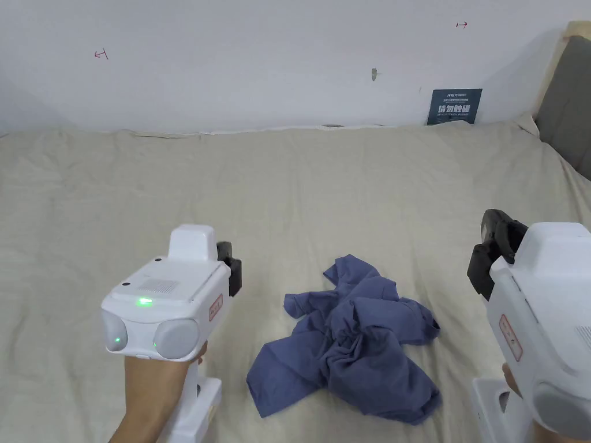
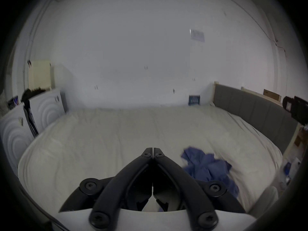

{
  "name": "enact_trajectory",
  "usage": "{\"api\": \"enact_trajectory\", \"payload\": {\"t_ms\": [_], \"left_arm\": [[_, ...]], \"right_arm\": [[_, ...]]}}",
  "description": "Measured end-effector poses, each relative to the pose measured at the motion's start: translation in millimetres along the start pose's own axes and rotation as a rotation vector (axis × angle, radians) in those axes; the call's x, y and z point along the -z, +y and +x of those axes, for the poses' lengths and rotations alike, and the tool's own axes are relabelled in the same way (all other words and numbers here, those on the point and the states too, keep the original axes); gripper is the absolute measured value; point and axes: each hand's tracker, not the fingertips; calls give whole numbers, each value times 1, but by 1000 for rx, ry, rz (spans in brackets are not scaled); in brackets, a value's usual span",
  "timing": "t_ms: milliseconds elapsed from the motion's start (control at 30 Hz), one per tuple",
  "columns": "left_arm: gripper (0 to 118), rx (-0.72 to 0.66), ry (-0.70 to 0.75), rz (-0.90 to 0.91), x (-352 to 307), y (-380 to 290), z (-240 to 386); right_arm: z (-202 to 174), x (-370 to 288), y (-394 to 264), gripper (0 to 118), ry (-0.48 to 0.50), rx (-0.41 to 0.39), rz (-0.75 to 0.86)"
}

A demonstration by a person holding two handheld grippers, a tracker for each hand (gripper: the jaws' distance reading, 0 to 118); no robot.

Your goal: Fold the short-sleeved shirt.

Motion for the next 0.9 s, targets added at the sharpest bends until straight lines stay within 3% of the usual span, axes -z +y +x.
{"api": "enact_trajectory", "payload": {"t_ms": [167,333,367,400,433,467,500,533,633,700,767,800,833,867,900], "left_arm": [[0,-55,-72,-304,42,-48,2],[0,-119,-98,-461,71,-93,12],[7,-125,-103,-479,76,-99,14],[24,-135,-77,-498,80,-103,15],[54,-161,-57,-507,85,-107,17],[93,-181,-55,-531,85,-109,22],[112,-205,-49,-555,91,-112,22],[116,-229,-31,-560,94,-115,23],[94,-221,-8,-567,100,-123,30],[54,-168,19,-617,107,-130,34],[49,-96,79,-594,107,-143,41],[45,-104,42,-572,103,-143,42],[32,-90,50,-576,102,-141,43],[2,-81,39,-571,109,-145,41],[2,-73,38,-561,109,-143,41]], "right_arm": [[5,3,-6,1,-1,5,-17],[10,5,-12,1,-4,1,-39],[11,5,-14,1,-6,-2,-43],[12,6,-15,1,-7,-3,-48],[14,7,-17,1,-7,-5,-54],[15,8,-18,1,-8,-5,-59],[16,8,-20,1,-10,-5,-64],[17,9,-22,2,-13,-7,-71],[22,11,-28,2,-19,-5,-86],[25,14,-32,2,-19,4,-102],[28,17,-36,2,-18,9,-116],[29,18,-38,2,-20,9,-122],[30,20,-40,2,-21,9,-129],[31,24,-42,2,-21,10,-136],[32,28,-44,2,-20,12,-147]]}}
